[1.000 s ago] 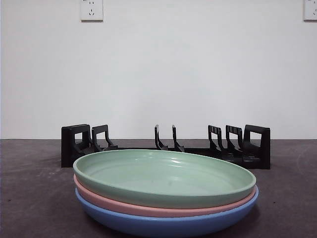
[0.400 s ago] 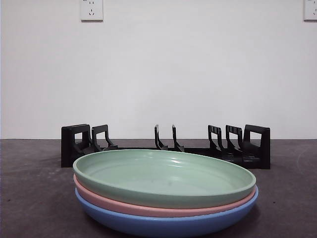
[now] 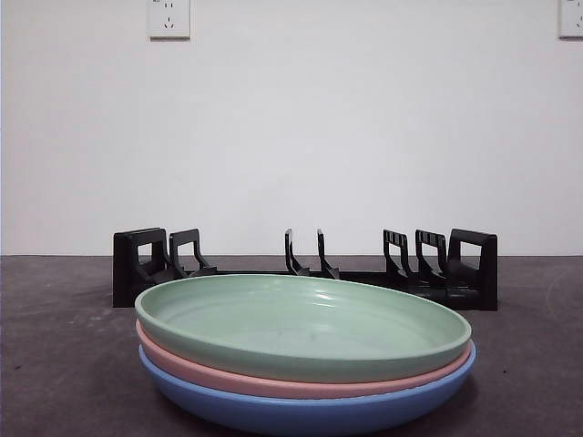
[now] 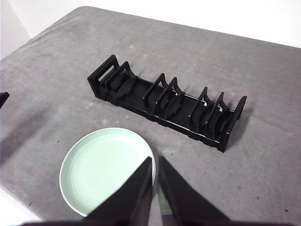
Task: Place the plate
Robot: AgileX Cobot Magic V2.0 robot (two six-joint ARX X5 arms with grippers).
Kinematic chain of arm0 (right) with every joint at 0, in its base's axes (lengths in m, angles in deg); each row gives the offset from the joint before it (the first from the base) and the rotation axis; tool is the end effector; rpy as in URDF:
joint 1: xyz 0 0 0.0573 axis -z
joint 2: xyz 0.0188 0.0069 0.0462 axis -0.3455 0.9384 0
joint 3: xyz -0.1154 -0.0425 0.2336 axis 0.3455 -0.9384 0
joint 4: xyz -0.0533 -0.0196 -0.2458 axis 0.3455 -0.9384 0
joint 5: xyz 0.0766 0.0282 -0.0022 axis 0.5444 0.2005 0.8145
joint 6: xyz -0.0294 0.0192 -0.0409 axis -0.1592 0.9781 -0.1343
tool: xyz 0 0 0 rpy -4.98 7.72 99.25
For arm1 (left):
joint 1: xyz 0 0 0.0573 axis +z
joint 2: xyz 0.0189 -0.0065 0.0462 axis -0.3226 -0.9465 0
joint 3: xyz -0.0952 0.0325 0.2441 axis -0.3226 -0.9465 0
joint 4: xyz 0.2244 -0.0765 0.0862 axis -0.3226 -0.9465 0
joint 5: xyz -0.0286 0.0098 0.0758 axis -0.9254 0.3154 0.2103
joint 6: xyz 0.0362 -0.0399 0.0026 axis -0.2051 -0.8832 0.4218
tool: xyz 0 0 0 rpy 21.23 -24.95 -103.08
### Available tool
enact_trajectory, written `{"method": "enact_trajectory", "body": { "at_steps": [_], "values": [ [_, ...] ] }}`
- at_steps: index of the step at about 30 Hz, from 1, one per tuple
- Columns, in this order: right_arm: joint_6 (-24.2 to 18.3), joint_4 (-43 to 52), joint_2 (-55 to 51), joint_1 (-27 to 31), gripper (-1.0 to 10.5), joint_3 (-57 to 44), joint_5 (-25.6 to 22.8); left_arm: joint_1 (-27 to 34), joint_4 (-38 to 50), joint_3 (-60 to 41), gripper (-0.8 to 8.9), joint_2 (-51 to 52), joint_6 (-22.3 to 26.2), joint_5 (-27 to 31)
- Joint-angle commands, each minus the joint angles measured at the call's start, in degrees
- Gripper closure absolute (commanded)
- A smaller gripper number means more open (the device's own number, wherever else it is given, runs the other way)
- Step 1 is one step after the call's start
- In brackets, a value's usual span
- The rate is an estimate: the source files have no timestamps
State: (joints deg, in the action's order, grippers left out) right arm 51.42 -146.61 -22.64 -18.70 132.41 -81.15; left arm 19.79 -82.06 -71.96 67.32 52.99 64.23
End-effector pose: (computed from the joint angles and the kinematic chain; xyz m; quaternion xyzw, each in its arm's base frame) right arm 0.0465 0.0346 0.4268 0.0088 0.2452 0.2637 0.9329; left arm 0.0947 0.0015 0.1567 -0.0214 0.0769 0.0082 0.9968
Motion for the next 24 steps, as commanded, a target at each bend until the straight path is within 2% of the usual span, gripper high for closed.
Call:
{"method": "enact_trajectory", "body": {
  "at_steps": [1, 4, 7, 13, 17, 24],
  "values": [
    [-0.61, 0.59, 0.24, -0.33, 9.3, 0.85, -0.02, 0.02, -0.26, -1.11, 8.07, 0.04, -0.04, 0.04],
    [-0.63, 0.83, 0.24, -0.15, 9.3, 0.85, -0.04, 0.02, -0.26, -1.11, 8.07, 0.04, -0.04, 0.04],
    [-0.63, 0.96, -0.04, 2.34, 9.3, 0.72, 0.04, 0.02, -0.24, -1.11, 8.07, 0.04, -0.04, 0.04],
    [-1.62, 3.96, -2.56, 13.25, 9.3, -4.13, -0.50, 0.02, -0.26, -1.11, 8.07, 0.04, -0.04, 0.04],
    [-6.21, 15.21, -7.30, 21.05, 9.3, -15.41, -1.92, 0.02, -0.26, -1.11, 8.07, 0.04, -0.04, 0.04],
    [-10.05, 40.37, -16.90, 27.80, 9.3, -38.45, -1.49, 0.02, -0.26, -1.11, 8.07, 0.04, -0.04, 0.04]
  ]
}}
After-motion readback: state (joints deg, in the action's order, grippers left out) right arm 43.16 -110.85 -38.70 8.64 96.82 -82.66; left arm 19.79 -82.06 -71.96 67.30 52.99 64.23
